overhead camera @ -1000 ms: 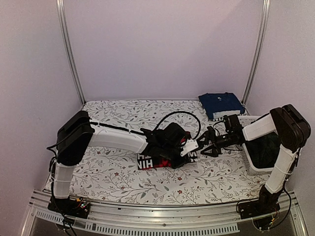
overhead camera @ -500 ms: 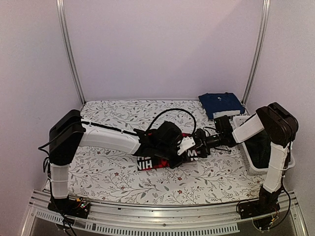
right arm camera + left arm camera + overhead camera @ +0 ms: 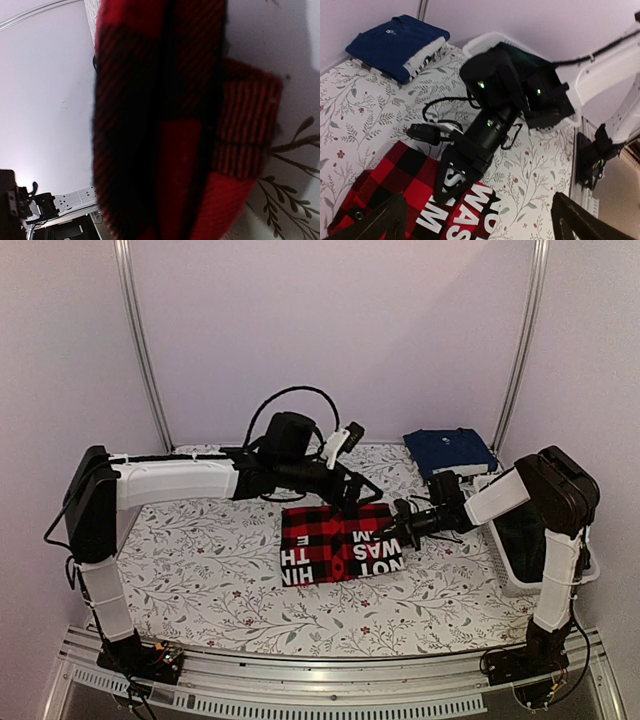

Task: Fold and stack the mixed laundry pile
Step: Pick up the square-folded shirt from the center of the board.

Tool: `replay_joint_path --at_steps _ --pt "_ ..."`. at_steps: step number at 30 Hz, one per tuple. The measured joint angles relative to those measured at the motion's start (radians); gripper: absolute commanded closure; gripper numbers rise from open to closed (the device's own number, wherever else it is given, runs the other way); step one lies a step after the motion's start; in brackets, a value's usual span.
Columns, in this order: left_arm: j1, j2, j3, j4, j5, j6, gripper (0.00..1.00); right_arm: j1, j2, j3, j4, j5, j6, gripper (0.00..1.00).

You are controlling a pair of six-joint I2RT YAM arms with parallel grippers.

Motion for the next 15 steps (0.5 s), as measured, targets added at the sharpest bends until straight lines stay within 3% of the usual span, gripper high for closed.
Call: replay_joint_path --at_steps 7,15 --pt "0.192 -0.031 0.205 -0.035 0.116 -0.24 0.0 -0.018 -0.042 0.039 -0.135 0.035 -0.121 1.0" --pt "0.341 -0.056 0.245 -0.076 0.242 -0.416 0.0 -0.035 -0.045 0.04 -0.209 0.077 -0.211 1.0"
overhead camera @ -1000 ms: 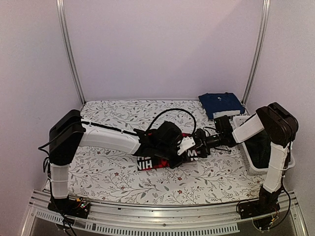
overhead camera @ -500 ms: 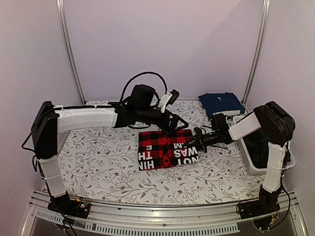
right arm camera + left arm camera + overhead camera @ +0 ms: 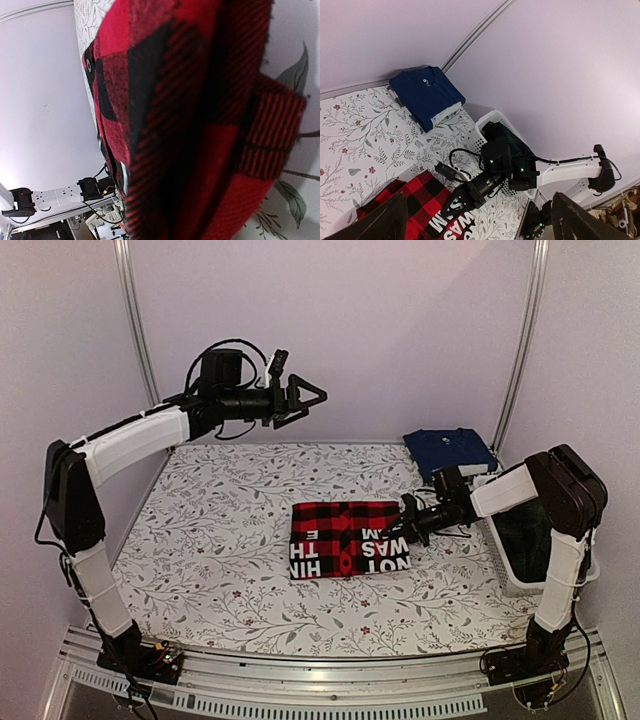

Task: Fold and stack the mixed laundry pile
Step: Pick up the square-folded shirt from the center of the board, then turn over the square-folded shirt at the center of the board.

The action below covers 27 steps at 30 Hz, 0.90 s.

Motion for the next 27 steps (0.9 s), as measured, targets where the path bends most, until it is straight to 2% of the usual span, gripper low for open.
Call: replay_joint_path --at_steps 6,13,17,20,27 --pt "0.134 -0.046 -0.049 -0.01 0.1 -0.073 0.0 0.0 0.0 0.029 -0.05 0.017 -0.009 1.0" --pt "0.299 -0.151 -0.12 0.106 0.188 -0.164 0.0 0.0 0.0 0.129 -0.145 0.057 -0.035 1.0" --pt "0.334 -0.192 -0.185 0.175 0.222 -0.201 0.0 0.0 0.0 0.132 -0.173 0.071 -0.037 1.0" --pt "0.353 -0.225 -0.299 0.209 0.24 -0.218 0.0 0.0 0.0 0.145 -0.217 0.086 -0.037 1.0" --pt "0.386 -0.24 -0.425 0.088 0.19 -0.126 0.0 0.0 -0.042 0.243 -0.41 0.143 -0.086 1.0"
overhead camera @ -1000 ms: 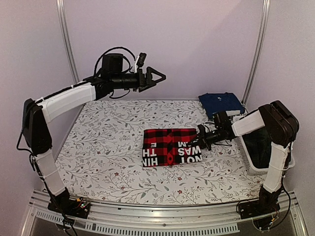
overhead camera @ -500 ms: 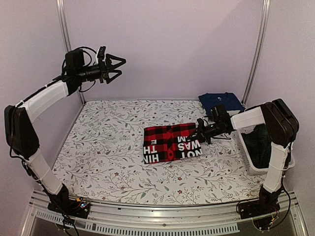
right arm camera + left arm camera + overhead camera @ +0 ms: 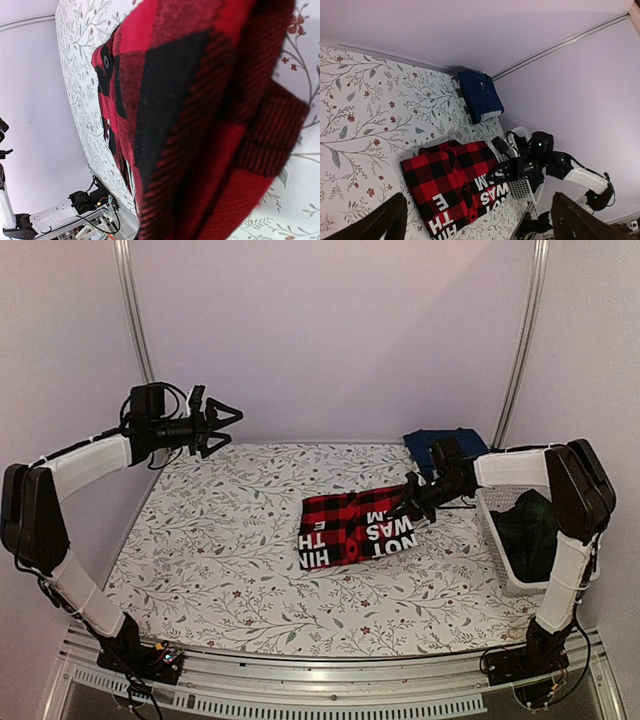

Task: Fold and stack the mixed laundry pile
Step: Turn over the square-folded shirt at the center of the board.

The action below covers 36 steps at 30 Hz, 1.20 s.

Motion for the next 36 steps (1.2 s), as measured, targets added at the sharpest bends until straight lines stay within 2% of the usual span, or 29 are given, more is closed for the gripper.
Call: replay_joint_path --at_steps 4,7,15,20,23,27,30,33,34,36 --pt "0.002 -0.018 -0.038 -0.078 -0.047 0.057 0.0 -0.012 -0.056 0.072 -0.185 0.066 -0.048 1.0" --pt "0.002 -0.028 -0.044 -0.141 -0.089 0.111 0.01 -0.032 -0.095 0.19 -0.382 0.154 -0.091 1.0" --pt "0.003 -0.047 -0.053 -0.27 -0.167 0.225 0.0 -0.042 -0.142 0.653 -0.856 0.46 -0.15 1.0" --pt "0.018 -0.05 -0.057 -0.336 -0.195 0.275 0.0 0.01 -0.197 0.688 -0.998 0.592 -0.117 1.0" --pt "0.033 -0.055 -0.06 -0.366 -0.212 0.295 0.0 0.102 -0.074 0.795 -1.072 0.621 -0.109 1.0" --pt "0.053 -0.08 -0.075 -0.396 -0.228 0.307 0.0 0.247 0.268 1.065 -1.069 0.597 -0.112 1.0" --pt "0.074 -0.109 -0.089 -0.407 -0.234 0.309 0.0 0.341 0.5 1.199 -1.031 0.55 -0.108 1.0" --pt "0.095 -0.131 -0.107 -0.409 -0.233 0.308 0.0 0.422 0.637 1.236 -0.992 0.471 -0.09 1.0" --pt "0.101 -0.134 -0.113 -0.41 -0.233 0.307 0.0 0.441 0.658 1.234 -0.98 0.449 -0.085 0.96" --pt "0.111 -0.135 -0.124 -0.409 -0.23 0.301 0.0 0.48 0.673 1.205 -0.921 0.384 -0.066 0.73"
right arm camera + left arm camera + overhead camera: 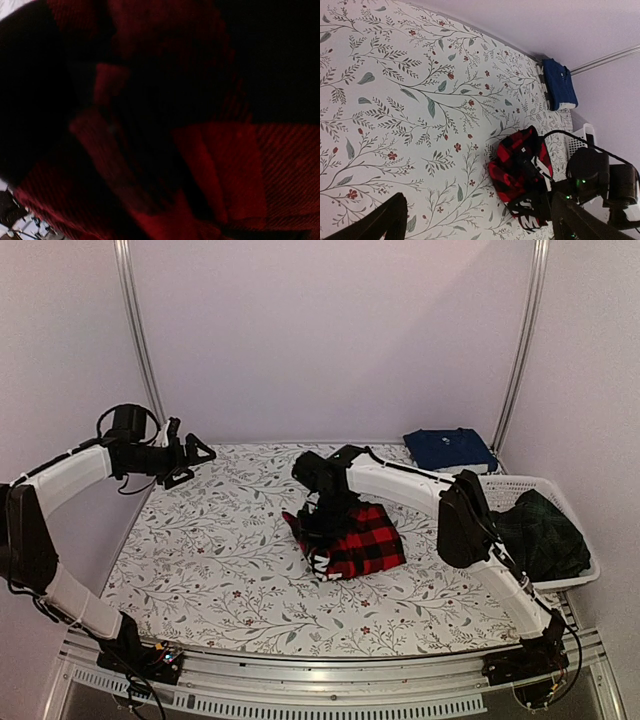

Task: Fold and stack the mixed laundry pile
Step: Turn over the square-folded shirt at the center of the board, then smooth out the square-folded shirt at the center of the board.

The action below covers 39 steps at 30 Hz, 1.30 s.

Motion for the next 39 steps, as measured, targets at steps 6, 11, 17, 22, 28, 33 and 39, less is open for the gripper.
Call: replay_joint_path --at_steps 6,11,17,22,28,33,39 --pt "0.018 -0.004 -0.027 0.011 0.043 -0.016 0.0 0.051 -0.002 -0.037 0.274 -0.221 0.06 0.29" --pt "0.0 -0.055 -0.079 0.046 0.108 -0.01 0.0 0.033 -0.109 -0.173 0.467 -0.308 0.057 0.3" --pt "-0.149 -0.077 -0.116 0.036 0.119 0.018 0.17 -0.103 -0.575 -0.782 0.656 -0.338 0.027 0.4" --pt "-0.277 -0.057 -0.174 0.016 0.09 -0.011 0.42 -0.251 -0.704 -0.912 0.678 -0.333 -0.073 0.46" --pt "-0.411 0.08 -0.213 0.071 0.055 -0.093 0.57 -0.226 -0.562 -0.935 0.671 -0.327 -0.246 0.51" --pt "-0.457 0.28 -0.189 0.126 0.032 -0.128 0.66 -0.183 -0.519 -1.05 0.673 -0.338 -0.309 0.52" --pt "-0.46 0.461 -0.068 0.138 0.01 -0.116 0.68 -0.107 -0.552 -1.104 0.708 -0.372 -0.319 0.5"
